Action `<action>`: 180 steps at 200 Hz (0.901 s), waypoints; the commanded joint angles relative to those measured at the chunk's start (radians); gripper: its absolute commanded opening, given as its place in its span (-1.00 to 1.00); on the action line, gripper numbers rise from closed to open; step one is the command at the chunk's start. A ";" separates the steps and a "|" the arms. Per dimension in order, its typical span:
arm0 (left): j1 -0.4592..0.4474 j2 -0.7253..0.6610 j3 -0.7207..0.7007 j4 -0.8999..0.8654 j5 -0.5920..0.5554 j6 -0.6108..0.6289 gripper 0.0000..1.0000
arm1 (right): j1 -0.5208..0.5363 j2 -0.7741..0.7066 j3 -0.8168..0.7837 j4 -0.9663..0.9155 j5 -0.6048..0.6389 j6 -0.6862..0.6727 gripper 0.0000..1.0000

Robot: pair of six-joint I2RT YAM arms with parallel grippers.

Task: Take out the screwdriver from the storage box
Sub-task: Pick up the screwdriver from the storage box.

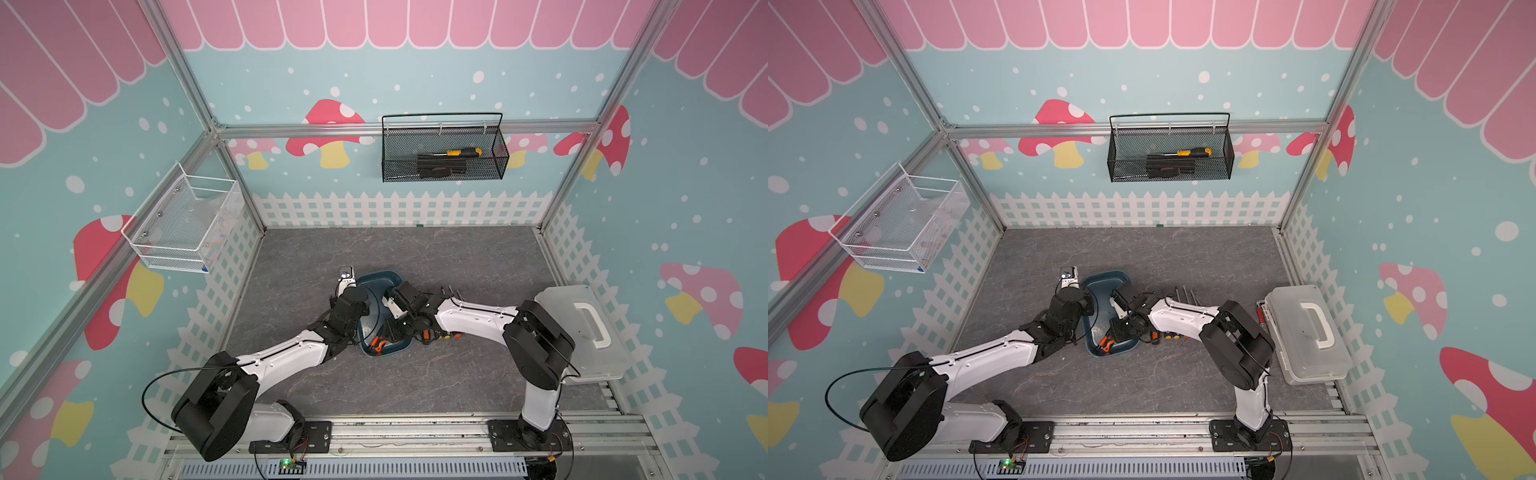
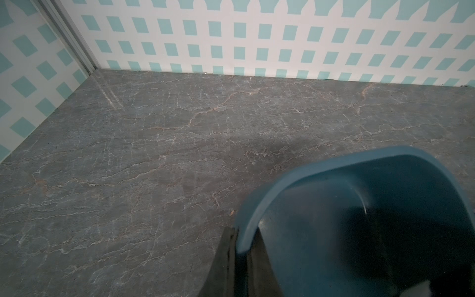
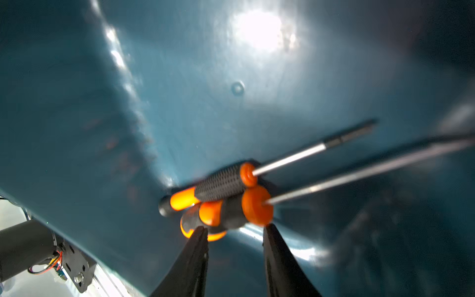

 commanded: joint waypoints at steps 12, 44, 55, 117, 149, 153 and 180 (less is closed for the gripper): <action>-0.003 -0.009 -0.004 -0.011 -0.016 0.025 -1.00 | -0.014 0.060 0.029 0.022 -0.020 0.020 -0.24; -0.004 -0.013 -0.008 -0.007 -0.014 0.028 -1.00 | -0.033 0.100 0.029 0.057 -0.050 0.039 -0.25; -0.004 -0.014 -0.011 -0.004 -0.014 0.029 -1.00 | -0.039 0.109 0.032 0.058 -0.048 0.038 -0.27; -0.003 -0.019 -0.028 0.012 0.000 0.026 -1.00 | -0.059 0.127 0.051 0.007 0.020 0.003 -0.35; -0.003 -0.018 -0.029 0.012 0.000 0.022 -1.00 | -0.060 0.133 0.068 -0.022 0.042 -0.016 -0.71; -0.003 -0.020 -0.029 0.013 -0.001 0.021 -1.00 | -0.059 0.135 0.071 -0.026 0.045 -0.017 -0.72; -0.003 -0.022 -0.028 0.009 0.003 0.020 -1.00 | -0.059 0.155 0.106 -0.077 0.073 -0.049 -0.70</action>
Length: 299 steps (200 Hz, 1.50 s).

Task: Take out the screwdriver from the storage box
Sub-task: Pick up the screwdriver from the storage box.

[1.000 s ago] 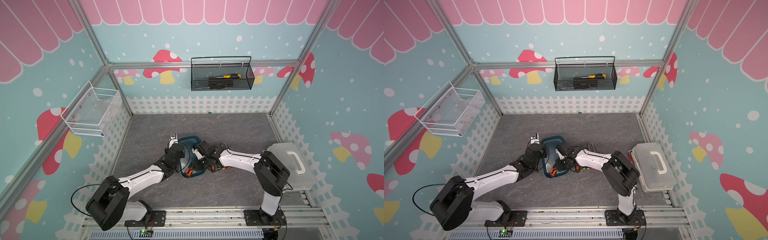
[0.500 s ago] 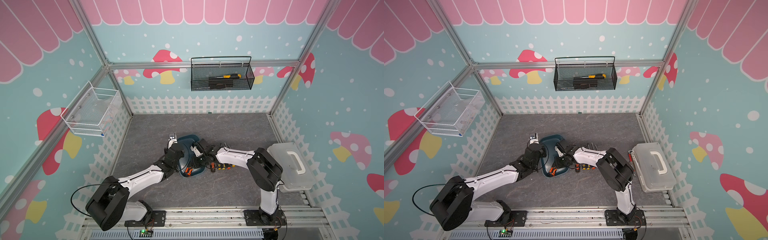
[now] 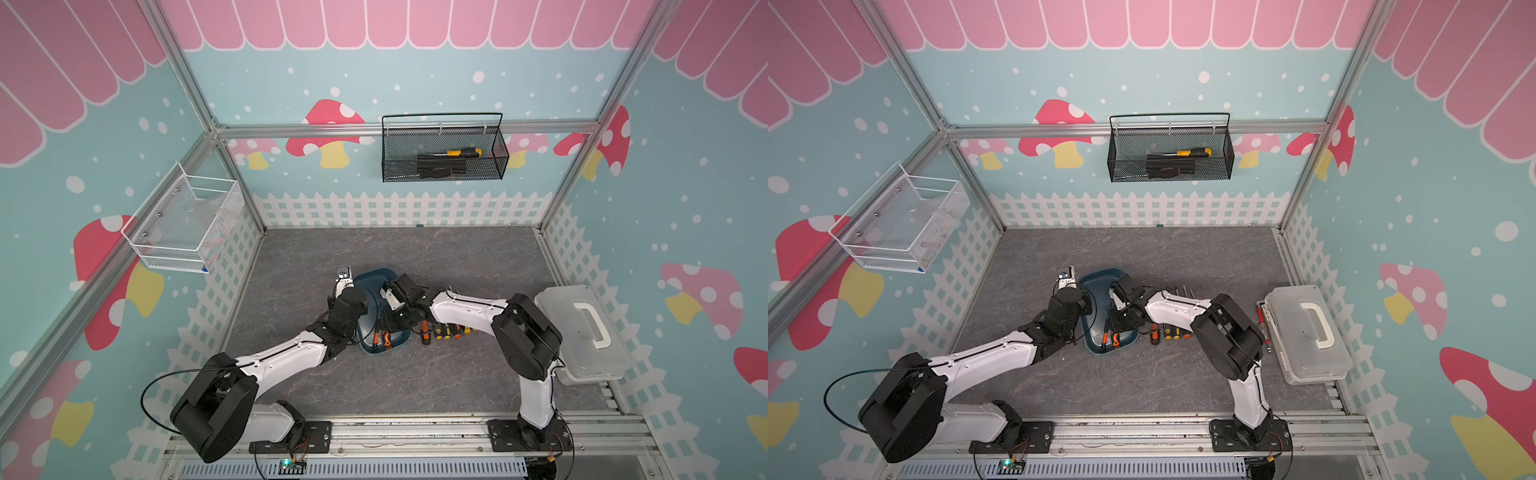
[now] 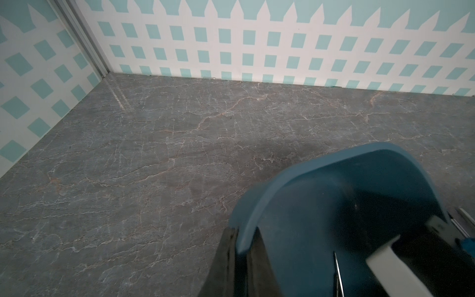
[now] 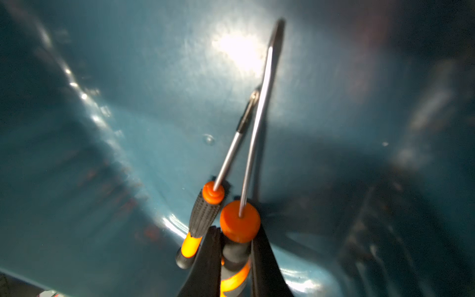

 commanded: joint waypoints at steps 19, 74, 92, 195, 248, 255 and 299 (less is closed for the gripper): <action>-0.009 -0.016 -0.016 -0.011 0.032 0.020 -1.00 | -0.014 0.076 0.038 -0.113 0.101 -0.058 -0.68; -0.008 -0.019 -0.018 -0.013 0.033 0.021 -1.00 | -0.014 0.129 0.106 -0.152 0.068 -0.084 -0.84; -0.008 -0.023 -0.021 -0.011 0.027 0.024 -1.00 | -0.013 0.094 0.076 -0.120 0.056 -0.072 -0.95; -0.009 -0.016 -0.015 -0.014 0.023 0.019 -1.00 | 0.013 -0.186 -0.044 -0.026 0.060 -0.070 -1.00; -0.009 -0.015 -0.011 -0.020 0.018 0.020 -1.00 | 0.017 -0.309 -0.087 -0.055 0.083 -0.105 -1.00; -0.009 -0.013 -0.010 -0.021 0.018 0.020 -1.00 | 0.017 -0.328 -0.081 -0.080 0.096 -0.123 -1.00; -0.008 -0.005 -0.004 -0.023 0.022 0.026 -1.00 | 0.000 -0.445 -0.033 -0.307 0.217 -0.274 -1.00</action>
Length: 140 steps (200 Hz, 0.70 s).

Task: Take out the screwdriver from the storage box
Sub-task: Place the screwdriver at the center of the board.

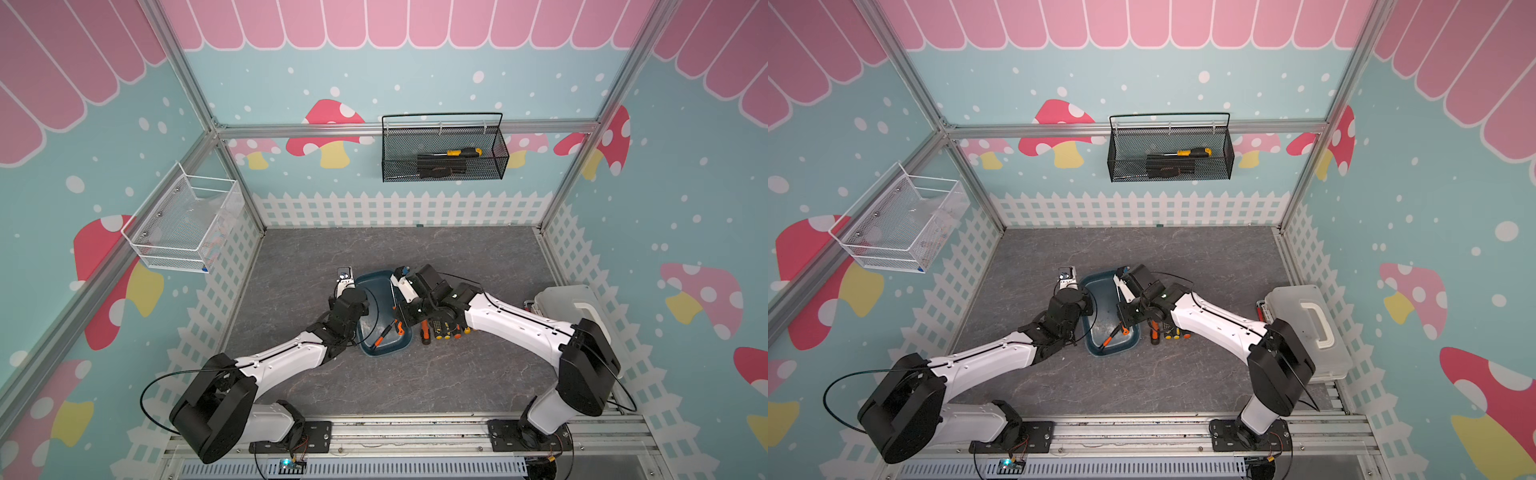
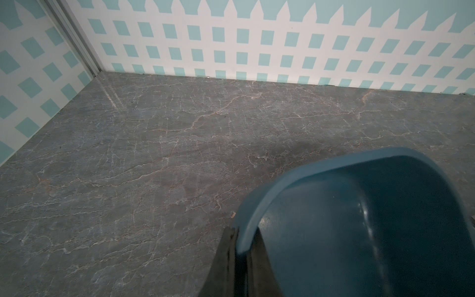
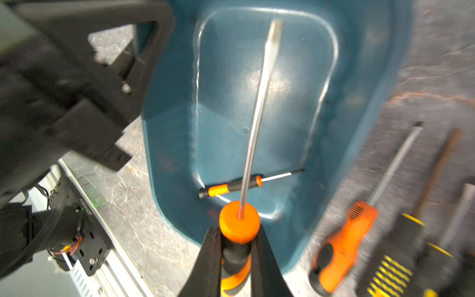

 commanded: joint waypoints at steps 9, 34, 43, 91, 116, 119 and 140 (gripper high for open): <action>-0.002 0.001 0.003 -0.029 0.007 0.027 -1.00 | -0.029 -0.090 0.036 -0.186 0.095 -0.132 -1.00; -0.003 -0.002 0.005 -0.030 0.006 0.029 -1.00 | -0.123 -0.165 0.004 -0.249 0.086 -0.184 -1.00; -0.003 -0.005 0.005 -0.031 0.006 0.029 -1.00 | -0.170 -0.189 -0.012 -0.267 0.070 -0.201 -1.00; -0.002 0.000 0.016 -0.033 0.009 0.036 -1.00 | -0.394 -0.206 -0.038 -0.370 0.107 -0.295 -1.00; -0.003 0.001 0.020 -0.033 0.013 0.038 -1.00 | -0.471 -0.166 -0.041 -0.387 0.150 -0.325 -1.00; -0.003 -0.001 0.021 -0.035 0.012 0.038 -1.00 | -0.478 -0.162 -0.039 -0.388 0.153 -0.329 -1.00; -0.002 -0.002 0.017 -0.035 0.008 0.041 -1.00 | -0.520 -0.126 -0.030 -0.393 0.190 -0.349 -1.00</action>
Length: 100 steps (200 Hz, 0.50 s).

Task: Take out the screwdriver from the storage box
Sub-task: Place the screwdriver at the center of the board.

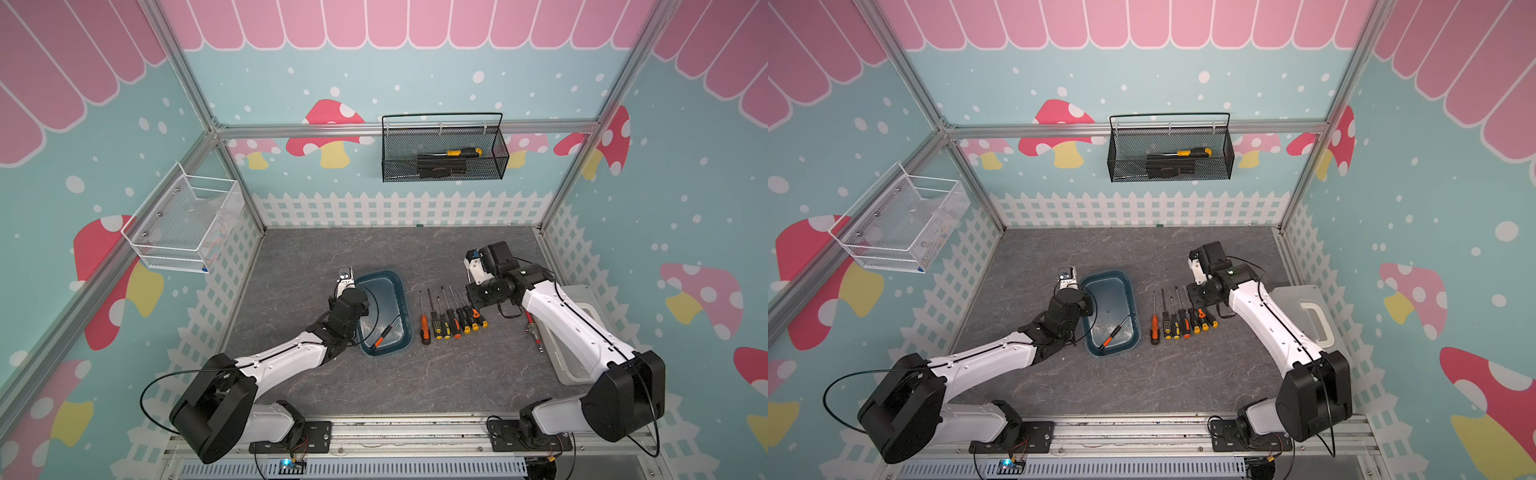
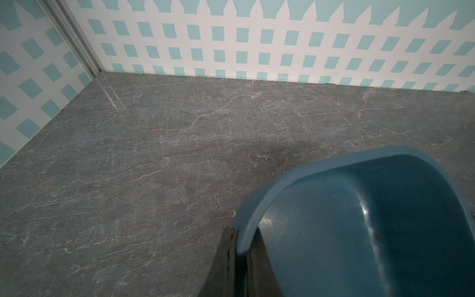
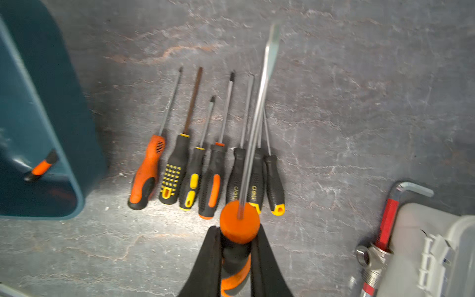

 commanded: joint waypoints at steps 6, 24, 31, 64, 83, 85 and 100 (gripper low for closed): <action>-0.001 -0.001 0.016 -0.029 0.007 0.032 -1.00 | -0.045 0.046 -0.001 -0.038 0.067 -0.056 -1.00; -0.002 0.014 0.019 -0.021 0.016 0.028 -1.00 | -0.074 0.088 0.004 -0.032 0.104 -0.068 -1.00; -0.002 0.018 0.021 -0.019 0.020 0.025 -1.00 | -0.086 0.104 0.005 -0.030 0.114 -0.073 -1.00; -0.003 0.022 0.020 -0.013 0.024 0.027 -1.00 | -0.129 0.141 -0.013 0.003 0.131 -0.085 -1.00; -0.002 0.017 0.014 -0.009 0.023 0.026 -1.00 | -0.152 0.162 -0.020 0.017 0.117 -0.092 -1.00; -0.001 0.018 0.013 -0.009 0.023 0.026 -1.00 | -0.155 0.165 -0.021 0.018 0.116 -0.094 -1.00; -0.002 0.018 0.008 -0.004 0.022 0.022 -1.00 | -0.173 0.183 -0.026 0.028 0.096 -0.100 -1.00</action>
